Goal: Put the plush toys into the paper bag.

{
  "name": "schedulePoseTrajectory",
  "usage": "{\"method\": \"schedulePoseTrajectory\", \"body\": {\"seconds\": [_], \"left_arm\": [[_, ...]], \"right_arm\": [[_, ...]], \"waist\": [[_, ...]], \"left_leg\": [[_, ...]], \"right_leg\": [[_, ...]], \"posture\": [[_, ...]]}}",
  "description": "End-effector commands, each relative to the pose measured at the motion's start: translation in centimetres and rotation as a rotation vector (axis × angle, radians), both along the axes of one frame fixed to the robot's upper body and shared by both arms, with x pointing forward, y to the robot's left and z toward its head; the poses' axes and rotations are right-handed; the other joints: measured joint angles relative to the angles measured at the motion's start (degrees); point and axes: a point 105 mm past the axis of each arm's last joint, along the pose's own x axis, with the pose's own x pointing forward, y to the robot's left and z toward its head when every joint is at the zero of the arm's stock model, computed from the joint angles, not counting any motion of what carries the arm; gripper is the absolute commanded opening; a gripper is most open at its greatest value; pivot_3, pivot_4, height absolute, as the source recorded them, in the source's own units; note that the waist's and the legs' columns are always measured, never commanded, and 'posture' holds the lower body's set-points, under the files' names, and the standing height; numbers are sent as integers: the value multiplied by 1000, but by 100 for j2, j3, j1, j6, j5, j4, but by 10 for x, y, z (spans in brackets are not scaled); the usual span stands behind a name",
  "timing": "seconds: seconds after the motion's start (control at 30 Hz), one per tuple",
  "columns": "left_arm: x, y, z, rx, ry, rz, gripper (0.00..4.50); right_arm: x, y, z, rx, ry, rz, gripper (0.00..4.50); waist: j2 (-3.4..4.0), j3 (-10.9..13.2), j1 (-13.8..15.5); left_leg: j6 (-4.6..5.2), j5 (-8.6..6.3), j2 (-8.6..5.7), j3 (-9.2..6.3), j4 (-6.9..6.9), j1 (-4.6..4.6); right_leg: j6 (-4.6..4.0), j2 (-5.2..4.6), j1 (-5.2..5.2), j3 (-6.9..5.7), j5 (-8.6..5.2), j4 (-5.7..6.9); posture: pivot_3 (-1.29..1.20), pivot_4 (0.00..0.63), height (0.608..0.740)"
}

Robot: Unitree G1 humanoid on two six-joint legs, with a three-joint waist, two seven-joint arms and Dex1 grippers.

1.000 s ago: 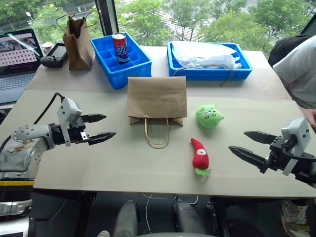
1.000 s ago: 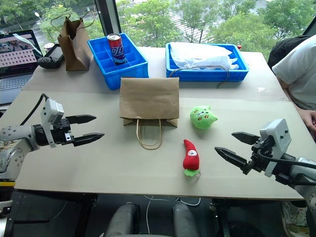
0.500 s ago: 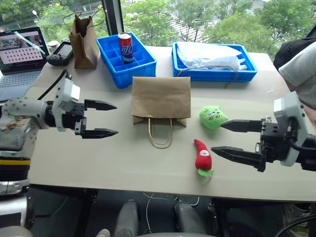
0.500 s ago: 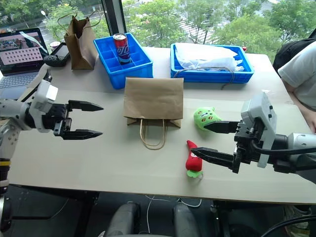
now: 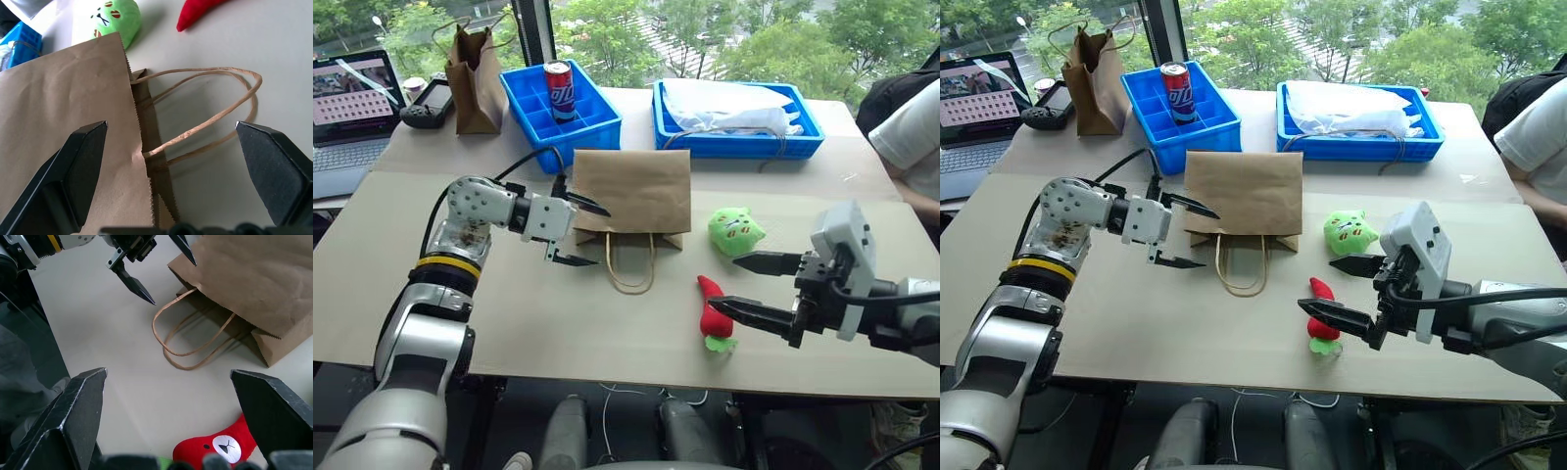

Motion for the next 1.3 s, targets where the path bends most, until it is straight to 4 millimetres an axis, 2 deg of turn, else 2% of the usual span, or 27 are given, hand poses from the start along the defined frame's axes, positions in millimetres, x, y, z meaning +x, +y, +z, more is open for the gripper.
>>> {"method": "schedulePoseTrajectory", "body": {"seconds": [0.03,0.13,0.23,0.27,0.33,0.4,0.47,0.5,0.63,0.8,0.93,1.03,1.13,1.3], "left_arm": [[2,-9,2,40,-85,-63,4500],[2,-16,-6,85,-110,-99,4500],[8,-27,-4,45,-105,-80,4500],[10,-29,-4,38,-103,-71,3981],[14,-35,-3,25,-113,-51,3380],[16,-38,-3,11,-106,-34,2484],[18,-41,-1,-7,-89,-20,1951],[19,-41,3,-34,-59,-9,1468],[24,-43,23,-167,84,44,78],[13,-47,44,-240,261,-3,78],[-8,-47,40,-258,400,-12,78],[-29,-49,45,-306,519,-2,78],[-39,-50,48,-323,552,22,78],[-46,-50,53,-367,595,72,78]], "right_arm": [[-3,-1,10,-9,-54,-25,4478],[-1,-4,13,-8,-72,-50,4478],[0,-5,15,-10,-89,-67,4478],[1,-6,16,-12,-96,-74,4500],[2,-8,17,-14,-108,-89,4500],[3,-8,18,-12,-113,-92,4500],[3,-8,18,-15,-116,-94,4500],[3,-8,17,-17,-115,-94,4500],[3,-8,16,-21,-109,-96,4500],[0,-9,9,-25,-74,-95,4500],[-3,-8,-2,-32,-34,-99,4500],[-7,-7,-14,-26,-4,-115,4500],[-9,-3,-21,-10,8,-122,4500],[-8,26,-37,151,55,-114,4500]], "waist": [[0,0,4],[0,0,-3],[0,0,5],[0,0,9],[-1,-1,7],[-1,-1,3],[-1,-1,-5],[-1,-1,-6],[-1,-1,-9],[-1,-1,-8],[2,-2,-40],[2,-2,-78],[2,-2,-81],[3,-3,-92]], "left_leg": [[0,0,0,0,2,-2],[0,0,-1,-1,10,-6],[0,0,-2,-3,19,-9],[0,0,-2,-4,23,-11],[0,0,-3,-6,29,-16],[1,0,-4,-6,31,-16],[1,0,-3,-7,31,-16],[0,0,-4,-7,31,-16],[1,0,-3,-7,37,-16],[3,-1,-4,-11,66,-32],[3,-1,-4,-14,76,-34],[3,-1,0,-17,77,-23],[3,0,1,-22,85,-24],[3,0,-1,-21,89,-6]], "right_leg": [[1,0,-1,1,0,2],[6,-1,-1,1,3,2],[8,0,-1,0,4,7],[10,0,-1,-1,5,7],[14,0,-1,-1,8,8],[16,-1,-1,0,9,8],[16,0,-1,0,9,11],[16,0,-1,0,9,13],[17,0,-5,0,9,25],[18,2,-19,-1,8,58],[18,2,-21,1,8,70],[18,6,-18,1,7,83],[18,10,-19,-1,7,89],[19,9,-1,1,7,89]], "posture": [[0,150,694],[0,150,694],[0,150,694],[0,150,694],[0,150,694],[0,150,694],[0,150,694],[0,150,694],[0,150,694],[0,150,694],[0,150,694],[0,150,694],[0,150,694],[0,150,694]]}}
